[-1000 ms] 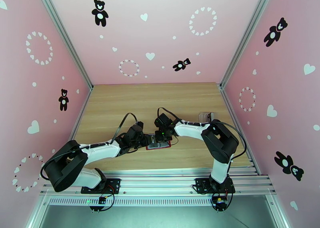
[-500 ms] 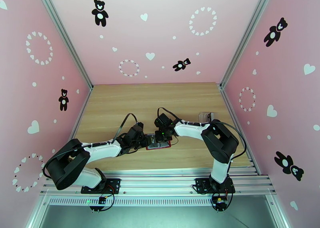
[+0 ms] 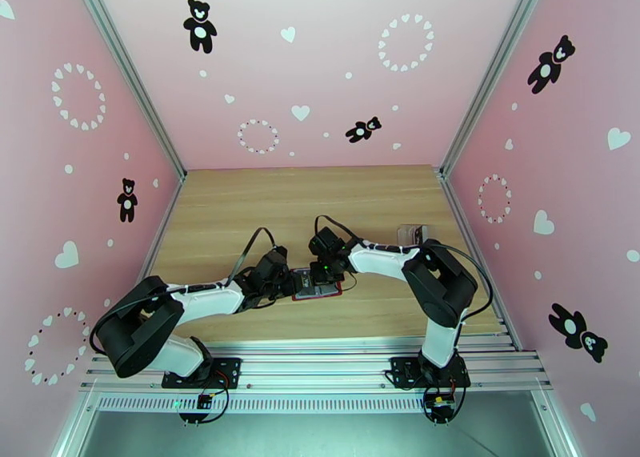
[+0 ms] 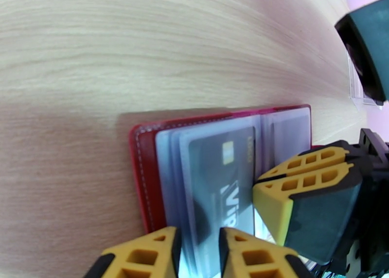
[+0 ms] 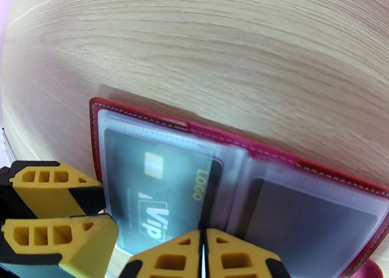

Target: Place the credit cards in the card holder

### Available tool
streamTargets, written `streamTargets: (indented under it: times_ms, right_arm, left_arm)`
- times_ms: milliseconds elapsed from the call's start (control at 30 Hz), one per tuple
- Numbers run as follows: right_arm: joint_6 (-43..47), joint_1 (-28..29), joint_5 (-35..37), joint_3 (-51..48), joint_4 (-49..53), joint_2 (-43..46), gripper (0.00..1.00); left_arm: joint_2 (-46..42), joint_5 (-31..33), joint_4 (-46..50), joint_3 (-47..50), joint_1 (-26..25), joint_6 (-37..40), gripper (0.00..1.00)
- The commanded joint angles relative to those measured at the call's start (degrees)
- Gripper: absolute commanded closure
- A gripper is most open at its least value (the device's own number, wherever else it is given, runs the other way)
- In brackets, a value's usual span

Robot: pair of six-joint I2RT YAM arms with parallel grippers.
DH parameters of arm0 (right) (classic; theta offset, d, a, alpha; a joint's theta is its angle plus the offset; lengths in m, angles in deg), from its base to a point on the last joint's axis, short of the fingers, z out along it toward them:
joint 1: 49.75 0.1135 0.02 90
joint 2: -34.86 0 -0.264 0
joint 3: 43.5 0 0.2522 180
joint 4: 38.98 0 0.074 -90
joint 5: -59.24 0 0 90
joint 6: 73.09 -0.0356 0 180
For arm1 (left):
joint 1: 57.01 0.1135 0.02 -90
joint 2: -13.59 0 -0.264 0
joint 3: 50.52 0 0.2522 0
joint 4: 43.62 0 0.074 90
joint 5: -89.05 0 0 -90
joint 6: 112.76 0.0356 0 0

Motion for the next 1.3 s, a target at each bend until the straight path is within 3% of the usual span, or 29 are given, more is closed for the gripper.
streamTargets:
  times_ms: [0, 1267]
  right_arm:
    - [0.88, 0.40, 0.74, -0.04, 1.78, -2.87, 0.89]
    - [0.30, 0.45, -0.58, -0.72, 0.76, -1.55, 0.90]
  left_arm:
    - [0.67, -0.63, 0.29, -1.29, -0.26, 0.20, 0.72]
    - [0.00, -1.22, 0.91, -4.18, -2.29, 0.20, 0.74]
